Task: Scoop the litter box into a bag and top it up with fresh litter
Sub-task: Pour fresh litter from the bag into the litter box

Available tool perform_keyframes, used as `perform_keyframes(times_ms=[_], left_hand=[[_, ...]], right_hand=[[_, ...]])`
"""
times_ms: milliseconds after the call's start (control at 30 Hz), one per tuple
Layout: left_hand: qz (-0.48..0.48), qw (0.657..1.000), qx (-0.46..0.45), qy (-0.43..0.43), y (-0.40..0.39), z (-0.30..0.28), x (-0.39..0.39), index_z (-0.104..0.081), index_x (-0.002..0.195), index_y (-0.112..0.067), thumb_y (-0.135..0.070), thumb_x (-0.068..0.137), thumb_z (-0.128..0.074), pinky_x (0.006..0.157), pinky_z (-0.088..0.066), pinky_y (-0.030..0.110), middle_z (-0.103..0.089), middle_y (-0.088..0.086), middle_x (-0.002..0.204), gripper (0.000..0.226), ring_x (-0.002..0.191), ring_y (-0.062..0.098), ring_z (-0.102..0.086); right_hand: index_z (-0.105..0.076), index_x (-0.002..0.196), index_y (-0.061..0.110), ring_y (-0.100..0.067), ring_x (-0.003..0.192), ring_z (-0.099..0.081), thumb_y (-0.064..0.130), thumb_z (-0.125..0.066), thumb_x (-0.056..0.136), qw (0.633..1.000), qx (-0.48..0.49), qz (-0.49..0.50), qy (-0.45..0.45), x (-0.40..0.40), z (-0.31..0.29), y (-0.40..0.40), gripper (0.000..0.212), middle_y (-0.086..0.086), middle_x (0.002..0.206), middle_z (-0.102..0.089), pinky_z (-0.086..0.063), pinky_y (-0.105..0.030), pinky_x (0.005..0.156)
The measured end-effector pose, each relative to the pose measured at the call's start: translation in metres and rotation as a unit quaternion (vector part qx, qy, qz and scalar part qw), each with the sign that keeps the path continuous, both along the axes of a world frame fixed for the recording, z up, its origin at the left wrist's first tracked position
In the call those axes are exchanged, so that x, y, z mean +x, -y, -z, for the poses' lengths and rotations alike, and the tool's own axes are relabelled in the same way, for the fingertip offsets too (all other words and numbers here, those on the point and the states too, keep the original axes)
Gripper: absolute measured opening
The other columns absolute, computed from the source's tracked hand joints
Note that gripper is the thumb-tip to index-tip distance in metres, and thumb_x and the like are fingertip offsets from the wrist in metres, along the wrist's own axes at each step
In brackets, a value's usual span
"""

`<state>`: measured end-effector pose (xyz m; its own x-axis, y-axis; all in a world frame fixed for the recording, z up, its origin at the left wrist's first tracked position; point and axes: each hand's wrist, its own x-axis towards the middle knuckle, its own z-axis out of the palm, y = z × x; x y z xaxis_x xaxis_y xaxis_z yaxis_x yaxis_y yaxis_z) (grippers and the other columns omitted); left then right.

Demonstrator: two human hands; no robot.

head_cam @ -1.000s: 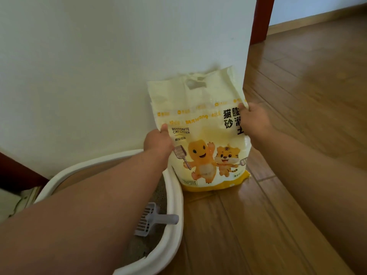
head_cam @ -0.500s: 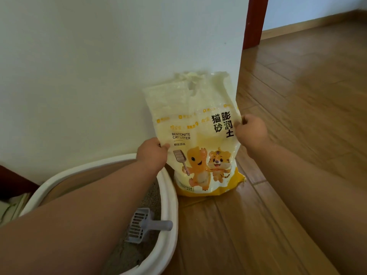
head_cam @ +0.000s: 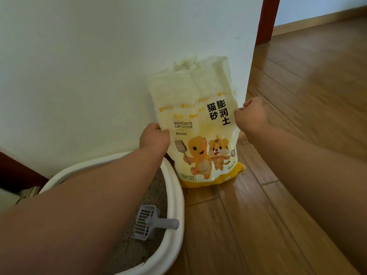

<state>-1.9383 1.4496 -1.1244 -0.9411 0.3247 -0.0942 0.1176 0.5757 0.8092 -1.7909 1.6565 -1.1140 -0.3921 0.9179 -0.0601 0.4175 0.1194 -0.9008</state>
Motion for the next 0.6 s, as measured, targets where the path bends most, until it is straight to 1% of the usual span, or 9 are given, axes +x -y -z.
perform_keyframes(times_ms=[67, 133, 167, 233, 300, 367, 467, 533, 600], left_hand=[[-0.011, 0.999, 0.046, -0.019, -0.004, -0.004, -0.002, -0.058, 0.087, -0.032, -0.033, 0.090, -0.065, 0.087, -0.061, 0.045, -0.070, -0.005, 0.096, 0.008, 0.092, 0.024, -0.072], [-0.015, 0.998, 0.038, -0.050, -0.004, -0.008, -0.004, -0.060, 0.091, -0.030, -0.031, 0.087, -0.068, 0.088, -0.060, 0.042, -0.071, -0.004, 0.097, 0.010, 0.091, 0.024, -0.073], [-0.017, 0.997, 0.025, -0.065, -0.003, -0.010, -0.003, -0.060, 0.095, -0.026, -0.028, 0.087, -0.070, 0.087, -0.058, 0.038, -0.071, -0.004, 0.097, 0.012, 0.091, 0.022, -0.072], [-0.025, 0.995, 0.021, -0.092, 0.000, -0.010, -0.002, -0.058, 0.099, -0.020, -0.022, 0.090, -0.071, 0.079, -0.050, 0.029, -0.070, -0.002, 0.095, 0.016, 0.089, 0.020, -0.067], [-0.020, 0.993, 0.010, -0.115, 0.004, -0.009, 0.000, -0.055, 0.099, -0.017, -0.020, 0.092, -0.070, 0.069, -0.043, 0.027, -0.067, 0.000, 0.090, 0.017, 0.084, 0.019, -0.064], [-0.012, 0.993, -0.026, -0.117, 0.005, -0.009, -0.004, -0.056, 0.100, -0.014, -0.020, 0.095, -0.067, 0.065, -0.041, 0.027, -0.064, 0.000, 0.088, 0.014, 0.084, 0.020, -0.062], [-0.038, 0.997, -0.019, -0.065, 0.005, -0.018, -0.017, -0.062, 0.107, -0.021, -0.020, 0.094, -0.064, 0.082, -0.055, 0.034, -0.070, 0.003, 0.108, 0.013, 0.101, 0.024, -0.068], [-0.010, 0.999, -0.017, -0.033, 0.008, -0.025, -0.018, -0.061, 0.130, -0.022, -0.021, 0.094, -0.064, 0.098, -0.053, 0.036, -0.067, 0.003, 0.128, 0.036, 0.116, 0.023, -0.064], [0.053, 0.998, -0.021, -0.009, 0.014, -0.029, -0.009, -0.042, 0.152, -0.018, -0.020, 0.095, -0.064, 0.110, -0.045, 0.036, -0.055, 0.003, 0.148, 0.061, 0.132, 0.023, -0.055]], right_hand=[[-0.052, 0.105, 0.014, -0.024, 0.084, -0.059, 0.004, -0.052, 0.089, 0.999, 0.034, 0.011, 0.006, 0.001, 0.002, 0.001, 0.019, -0.003, 0.094, -0.060, -0.056, -0.048, 0.076], [-0.059, 0.096, 0.018, -0.025, 0.085, -0.062, 0.002, -0.050, 0.086, 0.998, 0.061, -0.014, 0.029, 0.004, 0.005, 0.005, 0.021, 0.001, 0.091, -0.061, -0.059, -0.047, 0.075], [-0.064, 0.099, 0.021, -0.024, 0.089, -0.064, 0.002, -0.050, 0.086, 0.996, 0.068, -0.038, 0.039, 0.005, 0.006, 0.007, 0.028, 0.002, 0.098, -0.063, -0.060, -0.046, 0.075], [-0.068, 0.117, 0.027, -0.024, 0.095, -0.064, 0.000, -0.050, 0.086, 0.992, 0.075, -0.086, 0.060, 0.005, 0.009, 0.011, 0.045, -0.001, 0.118, -0.062, -0.060, -0.043, 0.076], [-0.061, 0.135, 0.028, -0.026, 0.096, -0.065, -0.001, -0.051, 0.088, 0.988, 0.062, -0.119, 0.072, 0.005, 0.010, 0.014, 0.056, -0.005, 0.135, -0.058, -0.061, -0.044, 0.076], [-0.047, 0.149, 0.030, -0.028, 0.095, -0.067, 0.005, -0.053, 0.095, 0.986, 0.028, -0.150, 0.072, 0.005, 0.008, 0.018, 0.060, -0.006, 0.148, -0.050, -0.060, -0.045, 0.081], [-0.027, 0.159, 0.033, -0.029, 0.123, -0.059, 0.023, -0.048, 0.105, 0.978, -0.039, -0.183, 0.093, 0.004, 0.002, 0.026, 0.059, -0.007, 0.157, -0.041, -0.049, -0.037, 0.095], [-0.022, 0.160, 0.032, -0.028, 0.136, -0.047, 0.030, -0.041, 0.108, 0.973, -0.061, -0.197, 0.107, 0.003, -0.004, 0.030, 0.055, -0.008, 0.160, -0.036, -0.038, -0.033, 0.103], [-0.025, 0.160, 0.029, -0.026, 0.143, -0.038, 0.033, -0.037, 0.109, 0.974, -0.066, -0.193, 0.096, 0.002, -0.007, 0.034, 0.052, -0.005, 0.164, -0.030, -0.033, -0.032, 0.105]])
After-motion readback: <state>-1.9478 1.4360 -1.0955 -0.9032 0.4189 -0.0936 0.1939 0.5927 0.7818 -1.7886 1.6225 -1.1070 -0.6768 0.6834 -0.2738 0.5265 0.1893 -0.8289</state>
